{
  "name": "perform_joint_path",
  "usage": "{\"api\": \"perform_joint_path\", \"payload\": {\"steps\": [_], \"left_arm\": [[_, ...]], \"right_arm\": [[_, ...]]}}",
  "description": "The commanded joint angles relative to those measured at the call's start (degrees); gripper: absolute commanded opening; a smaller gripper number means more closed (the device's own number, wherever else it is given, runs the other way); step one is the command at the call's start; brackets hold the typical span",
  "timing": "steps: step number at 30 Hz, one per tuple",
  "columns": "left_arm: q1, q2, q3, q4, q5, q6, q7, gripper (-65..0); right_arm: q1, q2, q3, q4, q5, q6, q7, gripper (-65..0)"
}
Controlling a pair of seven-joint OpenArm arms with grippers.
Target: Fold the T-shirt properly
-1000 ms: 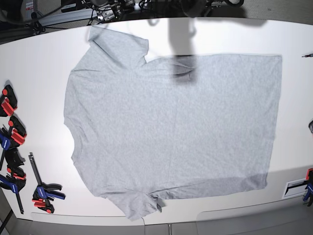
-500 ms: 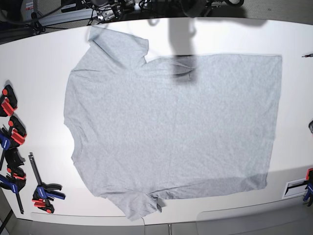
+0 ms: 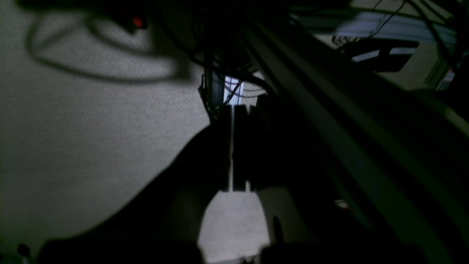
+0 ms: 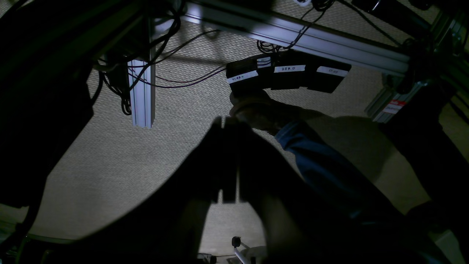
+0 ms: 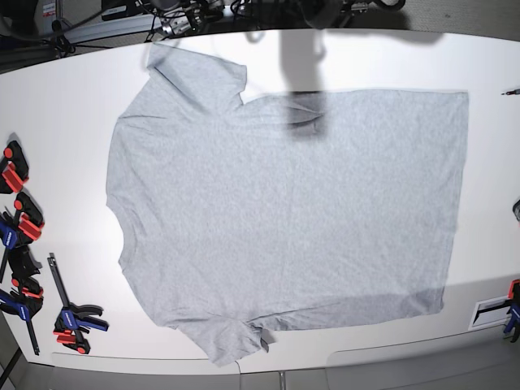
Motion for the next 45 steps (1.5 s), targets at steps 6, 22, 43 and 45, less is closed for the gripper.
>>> {"api": "perform_joint_path", "payload": {"steps": [6,22,43,45], "left_arm": [[4.2,-1.1,-0.1,3.4,-0.3,-0.8,-0.3,-65.0],[29.2,-12.5,-0.3,33.6,-11.7,-8.6,-1.5,-65.0],[60.9,-15.4,-15.8,82.8,-16.3,-13.6,-1.4,-65.0],[62.2,-15.4,-17.8,85.4,-18.5,-13.5,-0.7,-65.0]], "right_arm": [[-2.3,0.7,0.0,0.5,-0.4,-0.4,0.0,-65.0],[-24.3,5.1,0.0,18.0,-2.1,-0.6,6.5,-65.0],[-57.3,11.9,0.5,79.4,10.3,1.1,7.5,-65.0],[-59.1,12.5,1.8,84.6,10.4,1.1,7.5,-65.0]]}}
